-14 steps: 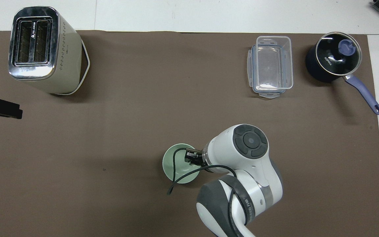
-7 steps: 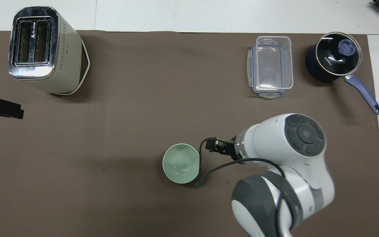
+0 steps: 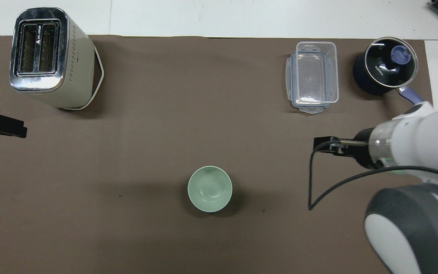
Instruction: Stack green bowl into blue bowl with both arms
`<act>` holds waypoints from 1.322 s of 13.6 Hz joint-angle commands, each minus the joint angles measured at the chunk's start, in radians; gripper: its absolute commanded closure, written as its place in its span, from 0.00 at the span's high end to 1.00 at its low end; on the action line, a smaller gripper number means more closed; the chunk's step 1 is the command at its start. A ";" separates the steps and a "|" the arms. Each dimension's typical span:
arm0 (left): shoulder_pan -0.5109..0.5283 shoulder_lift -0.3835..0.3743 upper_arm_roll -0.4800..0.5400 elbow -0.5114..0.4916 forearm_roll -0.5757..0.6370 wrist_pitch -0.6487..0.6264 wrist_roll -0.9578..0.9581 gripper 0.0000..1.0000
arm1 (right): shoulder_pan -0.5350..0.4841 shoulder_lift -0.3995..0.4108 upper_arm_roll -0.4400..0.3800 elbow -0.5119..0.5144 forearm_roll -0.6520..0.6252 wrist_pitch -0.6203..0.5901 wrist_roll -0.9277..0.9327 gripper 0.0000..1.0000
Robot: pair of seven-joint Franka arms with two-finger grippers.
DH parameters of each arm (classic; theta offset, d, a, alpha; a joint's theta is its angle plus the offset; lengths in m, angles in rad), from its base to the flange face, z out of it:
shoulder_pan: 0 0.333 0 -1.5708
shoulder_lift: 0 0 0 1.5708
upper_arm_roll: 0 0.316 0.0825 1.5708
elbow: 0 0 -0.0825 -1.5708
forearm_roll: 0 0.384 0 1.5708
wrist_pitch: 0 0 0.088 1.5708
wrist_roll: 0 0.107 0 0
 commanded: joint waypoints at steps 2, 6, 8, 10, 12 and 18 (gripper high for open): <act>-0.002 -0.018 0.000 -0.016 0.010 -0.017 -0.010 1.00 | 0.000 0.157 0.020 0.290 -0.067 -0.191 -0.011 1.00; 0.000 -0.019 0.000 -0.016 0.010 -0.020 -0.009 1.00 | -0.004 0.145 0.021 0.287 -0.060 -0.228 -0.017 1.00; 0.000 -0.019 0.000 -0.018 0.010 -0.020 -0.009 1.00 | -0.008 0.121 0.017 0.241 -0.052 -0.214 -0.023 1.00; 0.000 -0.019 0.000 -0.018 0.010 -0.020 -0.009 1.00 | -0.008 0.113 0.015 0.229 -0.052 -0.200 -0.058 1.00; 0.000 -0.019 0.000 -0.018 0.010 -0.020 -0.009 1.00 | -0.017 0.095 0.015 0.197 -0.050 -0.193 -0.060 1.00; 0.000 -0.024 0.000 -0.021 0.010 -0.020 -0.009 1.00 | -0.029 0.061 0.015 0.141 -0.005 -0.165 -0.051 1.00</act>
